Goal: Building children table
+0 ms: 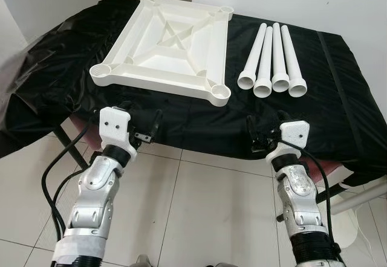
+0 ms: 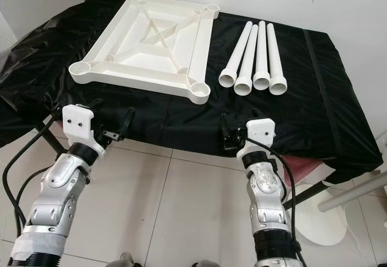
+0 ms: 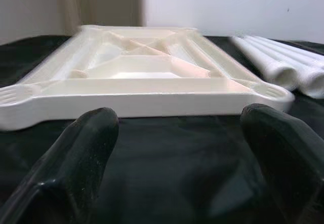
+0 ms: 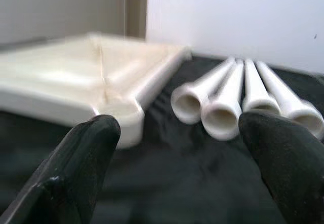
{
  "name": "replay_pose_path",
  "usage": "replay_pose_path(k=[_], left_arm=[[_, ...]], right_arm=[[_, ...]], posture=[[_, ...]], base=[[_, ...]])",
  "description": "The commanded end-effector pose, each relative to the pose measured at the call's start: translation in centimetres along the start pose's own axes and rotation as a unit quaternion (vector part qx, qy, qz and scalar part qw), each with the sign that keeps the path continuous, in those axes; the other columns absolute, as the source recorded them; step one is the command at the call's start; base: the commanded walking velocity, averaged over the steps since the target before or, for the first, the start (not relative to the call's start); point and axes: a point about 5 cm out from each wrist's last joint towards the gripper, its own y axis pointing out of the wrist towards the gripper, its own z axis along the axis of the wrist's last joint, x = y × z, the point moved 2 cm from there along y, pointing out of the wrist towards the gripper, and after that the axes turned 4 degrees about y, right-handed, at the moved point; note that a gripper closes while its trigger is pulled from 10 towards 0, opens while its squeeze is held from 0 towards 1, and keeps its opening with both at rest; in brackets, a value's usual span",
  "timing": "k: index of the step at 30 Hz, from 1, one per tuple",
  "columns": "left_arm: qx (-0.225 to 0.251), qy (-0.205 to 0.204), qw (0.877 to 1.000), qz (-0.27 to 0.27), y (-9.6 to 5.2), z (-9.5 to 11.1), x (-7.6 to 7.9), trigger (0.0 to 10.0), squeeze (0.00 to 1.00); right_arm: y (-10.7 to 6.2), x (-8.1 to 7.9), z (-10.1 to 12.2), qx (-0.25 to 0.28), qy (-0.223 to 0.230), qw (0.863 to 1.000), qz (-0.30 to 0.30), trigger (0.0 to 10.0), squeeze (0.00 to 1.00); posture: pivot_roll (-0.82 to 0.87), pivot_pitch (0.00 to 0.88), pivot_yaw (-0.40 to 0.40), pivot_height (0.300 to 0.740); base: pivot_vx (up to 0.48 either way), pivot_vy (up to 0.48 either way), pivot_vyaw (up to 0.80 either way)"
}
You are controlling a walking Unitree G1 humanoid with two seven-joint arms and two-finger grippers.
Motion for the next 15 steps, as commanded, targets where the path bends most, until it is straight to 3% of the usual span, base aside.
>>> replay_pose_path(k=[1, 7, 15], left_arm=[[-0.002, -0.001, 1.000, 0.023, -0.1, 0.5, -0.3, 10.0, 0.00], [-0.004, -0.009, 0.999, 0.031, -0.1, 0.4, -0.9, 10.0, 0.00], [-0.001, -0.002, 0.999, 0.034, 0.4, 0.6, -1.6, 10.0, 0.00]], right_arm=[[0.1, 0.5, 1.0, 0.016, 0.011, 1.000, -0.012, 10.0, 0.00], [0.4, 0.8, 0.9, 0.014, 0.019, 0.999, -0.022, 10.0, 0.00], [1.3, -0.2, 0.8, 0.013, 0.017, 1.000, -0.009, 10.0, 0.00]], posture=[[0.08, 0.022, -0.041, 0.740], [0.09, 0.018, -0.051, 0.740], [0.09, 0.013, -0.059, 0.740]], base=[[0.000, 0.000, 0.00], [0.000, 0.000, 0.00], [0.000, 0.000, 0.00]])
